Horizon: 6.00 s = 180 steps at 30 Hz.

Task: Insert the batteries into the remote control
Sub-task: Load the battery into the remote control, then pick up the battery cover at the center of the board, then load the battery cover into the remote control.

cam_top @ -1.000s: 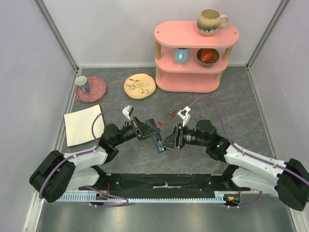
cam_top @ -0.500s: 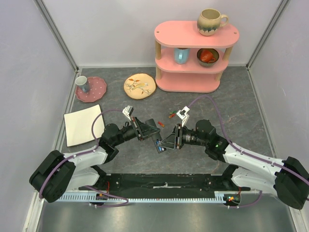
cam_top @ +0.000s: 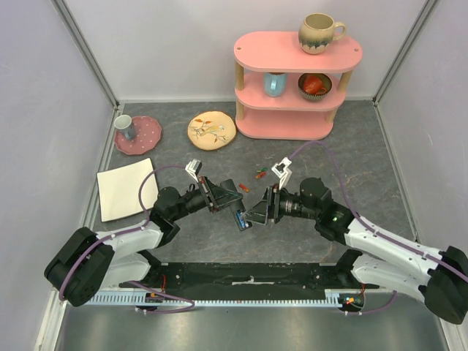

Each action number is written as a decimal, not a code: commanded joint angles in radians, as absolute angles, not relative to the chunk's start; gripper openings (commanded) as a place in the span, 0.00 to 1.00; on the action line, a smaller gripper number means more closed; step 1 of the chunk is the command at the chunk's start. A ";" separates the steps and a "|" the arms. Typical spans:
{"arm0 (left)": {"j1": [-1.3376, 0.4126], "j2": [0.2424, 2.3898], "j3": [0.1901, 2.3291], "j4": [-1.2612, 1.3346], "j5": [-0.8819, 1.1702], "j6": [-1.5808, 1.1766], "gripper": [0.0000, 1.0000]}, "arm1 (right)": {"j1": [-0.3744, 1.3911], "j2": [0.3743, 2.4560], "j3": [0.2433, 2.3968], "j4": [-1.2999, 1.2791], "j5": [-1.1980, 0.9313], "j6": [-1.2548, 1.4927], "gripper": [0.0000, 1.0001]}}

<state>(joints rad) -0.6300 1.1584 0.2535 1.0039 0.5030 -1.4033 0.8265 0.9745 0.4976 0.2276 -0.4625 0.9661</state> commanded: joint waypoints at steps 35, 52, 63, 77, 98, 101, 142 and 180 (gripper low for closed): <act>-0.621 0.604 0.051 0.583 0.337 -1.249 0.02 | 0.762 1.558 0.884 -0.373 0.333 0.413 0.71; -0.621 0.623 0.038 0.620 0.325 -1.247 0.02 | 0.658 1.643 0.851 -0.264 0.158 0.387 0.65; -0.621 0.647 0.037 0.638 0.328 -1.249 0.02 | 0.652 1.634 0.808 -0.297 0.071 0.408 0.65; -0.621 0.686 0.038 0.670 0.337 -1.253 0.02 | 0.661 1.615 0.833 -0.414 0.087 0.399 0.64; -0.621 0.657 0.032 0.657 0.344 -1.259 0.02 | 0.698 1.626 0.790 -0.382 0.103 0.442 0.48; -0.621 0.657 0.034 0.652 0.342 -1.259 0.02 | 0.696 1.611 0.788 -0.379 0.115 0.449 0.41; -0.716 1.340 0.241 1.308 0.267 -1.374 0.02 | 1.163 1.252 1.284 -0.900 0.216 0.554 0.27; -0.735 1.362 0.233 1.289 0.235 -1.401 0.02 | 1.236 1.362 1.327 -0.923 0.307 0.555 0.25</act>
<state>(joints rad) -0.7273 1.3788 0.2188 1.2621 0.2569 -1.3880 1.2224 1.3628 1.2800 -0.9390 0.2935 0.5488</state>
